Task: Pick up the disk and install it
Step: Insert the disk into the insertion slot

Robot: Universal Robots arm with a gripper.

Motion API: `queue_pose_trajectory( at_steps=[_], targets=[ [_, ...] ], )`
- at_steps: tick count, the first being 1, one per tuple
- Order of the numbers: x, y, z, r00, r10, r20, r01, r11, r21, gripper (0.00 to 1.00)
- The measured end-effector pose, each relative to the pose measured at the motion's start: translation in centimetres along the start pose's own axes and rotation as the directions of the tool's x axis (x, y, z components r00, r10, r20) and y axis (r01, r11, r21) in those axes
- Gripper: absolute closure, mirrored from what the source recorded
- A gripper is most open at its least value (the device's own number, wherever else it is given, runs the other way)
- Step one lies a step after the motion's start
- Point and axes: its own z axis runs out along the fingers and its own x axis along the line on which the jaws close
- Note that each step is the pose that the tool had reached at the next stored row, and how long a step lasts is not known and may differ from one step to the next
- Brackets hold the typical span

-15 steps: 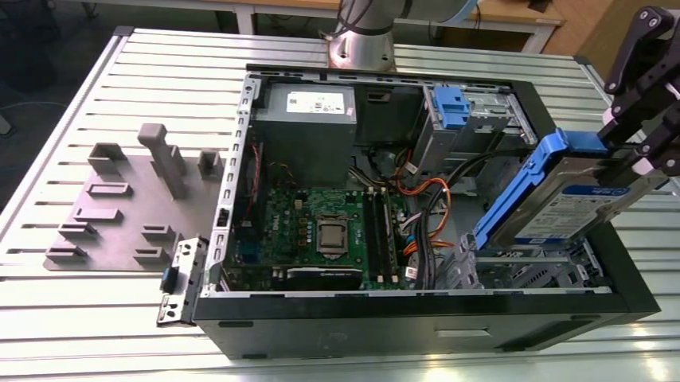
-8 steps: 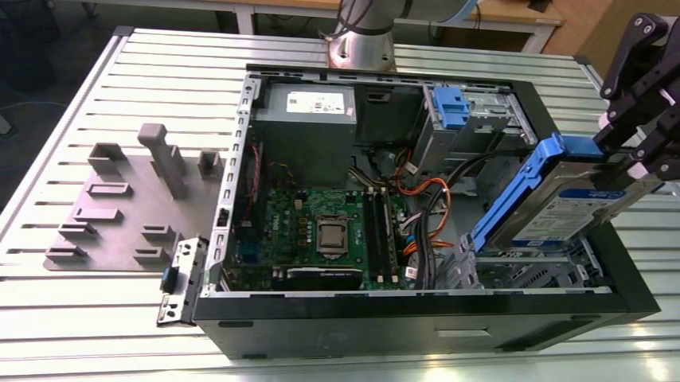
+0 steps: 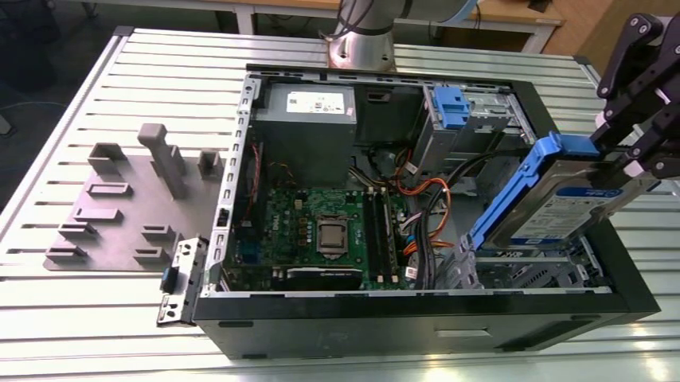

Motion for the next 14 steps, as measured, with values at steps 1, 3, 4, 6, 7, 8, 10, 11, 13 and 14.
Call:
queue_pose_trajectory(
  at_steps=[1,3,4,6,7,8,10,11,13,14],
  targets=[
    [-0.01,0.00,0.04,1.0000,0.000,0.0002,0.000,1.0000,0.0000,0.65],
    [-0.02,-0.03,0.10,1.0000,0.000,0.0002,0.000,1.0000,0.0000,0.65],
    [-0.03,-0.04,0.11,1.0000,0.000,0.0002,0.000,1.0000,0.0000,0.65],
    [-0.04,-0.05,0.10,1.0000,0.000,-0.0001,0.000,1.0000,0.0000,0.65],
    [-0.05,-0.08,0.11,1.0000,0.000,0.0000,0.000,1.0000,-0.0001,0.65],
    [-0.05,-0.09,0.12,1.0000,0.000,0.0001,0.000,1.0000,0.0000,0.65],
    [-0.06,-0.09,0.12,1.0000,0.000,-0.0001,0.000,1.0000,0.0000,0.65],
    [-0.06,-0.09,0.14,1.0000,0.000,0.0001,0.000,1.0000,-0.0001,0.65],
    [-0.06,-0.09,0.14,1.0000,0.000,0.0000,0.000,1.0000,0.0000,0.65],
    [-0.06,-0.09,0.15,1.0000,0.000,-0.0001,0.000,1.0000,0.0000,0.65]
  ],
)
